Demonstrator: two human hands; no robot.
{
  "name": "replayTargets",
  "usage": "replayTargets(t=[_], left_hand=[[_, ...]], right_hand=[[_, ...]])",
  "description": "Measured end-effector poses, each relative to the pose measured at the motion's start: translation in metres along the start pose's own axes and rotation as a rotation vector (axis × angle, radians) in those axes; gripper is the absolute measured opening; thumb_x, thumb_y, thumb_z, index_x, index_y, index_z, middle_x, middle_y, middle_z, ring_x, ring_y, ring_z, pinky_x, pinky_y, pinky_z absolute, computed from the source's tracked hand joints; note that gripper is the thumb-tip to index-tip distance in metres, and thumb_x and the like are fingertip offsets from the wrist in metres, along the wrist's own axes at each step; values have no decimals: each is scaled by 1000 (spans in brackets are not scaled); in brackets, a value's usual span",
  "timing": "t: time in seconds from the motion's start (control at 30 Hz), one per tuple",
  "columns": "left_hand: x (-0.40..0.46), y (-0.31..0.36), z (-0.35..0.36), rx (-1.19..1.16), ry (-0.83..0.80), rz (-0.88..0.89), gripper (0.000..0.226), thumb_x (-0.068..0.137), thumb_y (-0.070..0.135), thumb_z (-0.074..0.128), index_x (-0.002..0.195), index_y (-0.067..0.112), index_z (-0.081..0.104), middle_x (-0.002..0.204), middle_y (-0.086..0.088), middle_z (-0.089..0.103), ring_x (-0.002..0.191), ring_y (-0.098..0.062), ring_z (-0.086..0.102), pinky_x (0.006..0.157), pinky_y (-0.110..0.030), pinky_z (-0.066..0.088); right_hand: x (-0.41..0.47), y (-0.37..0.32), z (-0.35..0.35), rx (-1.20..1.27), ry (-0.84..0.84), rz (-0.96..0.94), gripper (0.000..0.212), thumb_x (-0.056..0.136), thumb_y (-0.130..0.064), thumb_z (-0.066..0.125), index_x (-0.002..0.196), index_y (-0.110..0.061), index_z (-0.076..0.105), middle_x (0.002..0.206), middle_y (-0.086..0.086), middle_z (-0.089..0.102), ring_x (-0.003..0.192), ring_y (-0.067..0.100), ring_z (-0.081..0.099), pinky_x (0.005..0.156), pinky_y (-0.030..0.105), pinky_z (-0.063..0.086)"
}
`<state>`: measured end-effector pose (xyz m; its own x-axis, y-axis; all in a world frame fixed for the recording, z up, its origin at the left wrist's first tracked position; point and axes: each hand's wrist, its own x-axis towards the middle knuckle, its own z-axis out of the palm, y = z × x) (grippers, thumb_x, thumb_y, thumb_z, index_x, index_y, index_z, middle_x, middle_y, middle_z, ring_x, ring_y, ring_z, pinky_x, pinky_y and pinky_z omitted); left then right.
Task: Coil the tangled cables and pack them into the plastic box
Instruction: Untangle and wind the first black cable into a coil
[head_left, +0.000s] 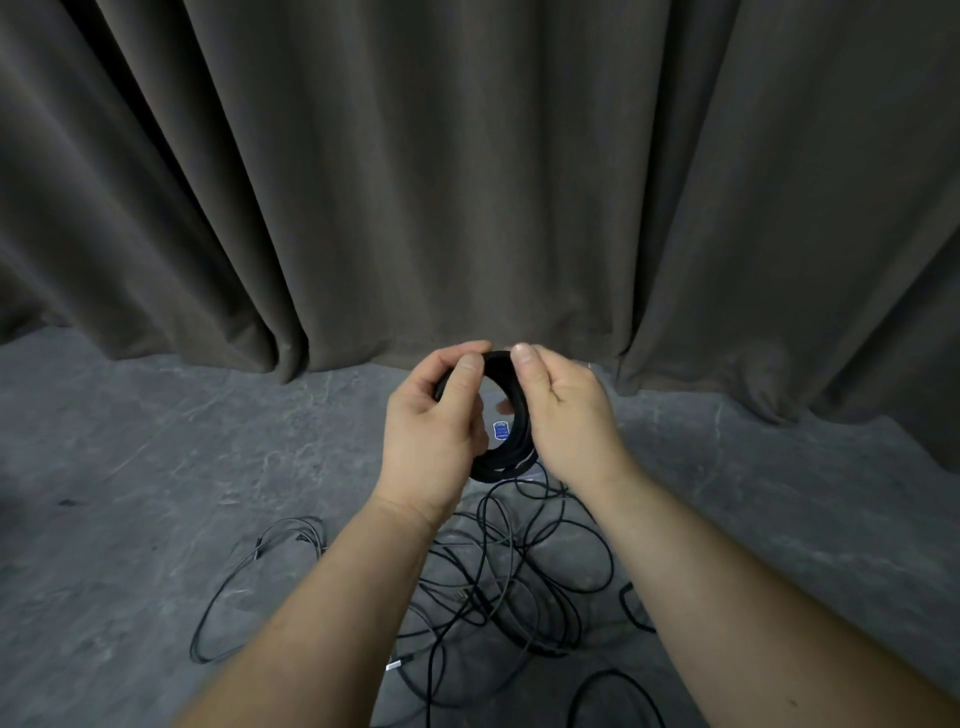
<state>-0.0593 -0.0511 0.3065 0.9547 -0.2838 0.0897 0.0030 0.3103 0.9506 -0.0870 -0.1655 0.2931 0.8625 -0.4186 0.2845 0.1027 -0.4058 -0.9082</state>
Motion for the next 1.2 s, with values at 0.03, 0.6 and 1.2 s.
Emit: replayTargets(t=[0.03,0.6,1.2], left_hand=[[-1,-1,1,7,-5,1,19,99,14,49,92,16,67,47,9,31,42,-7,24,41,-20,22],[10,8,-14,-28,82,9,17,98,12,51,97,17,67,50,6,34,43,-9,26,42,-21,25],[0,4,-10,128,30,49,15,94,12,59,104,20,66,55,7,53,50,-11,47,54,-22,45]], right_hand=[[0,0,1,-28,41,-8,36,100,-40,41,89,-20,69,76,1,71,67,13,68,69,40,54],[-9,-11,-15,-403,-429,-142,110,71,-54,74,152,-38,1,157,-22,7,140,2,23,109,26,27],[-10,-3,-3,-187,-329,6,116,46,-52,89,141,-40,23,137,-17,49,124,3,48,103,28,43]])
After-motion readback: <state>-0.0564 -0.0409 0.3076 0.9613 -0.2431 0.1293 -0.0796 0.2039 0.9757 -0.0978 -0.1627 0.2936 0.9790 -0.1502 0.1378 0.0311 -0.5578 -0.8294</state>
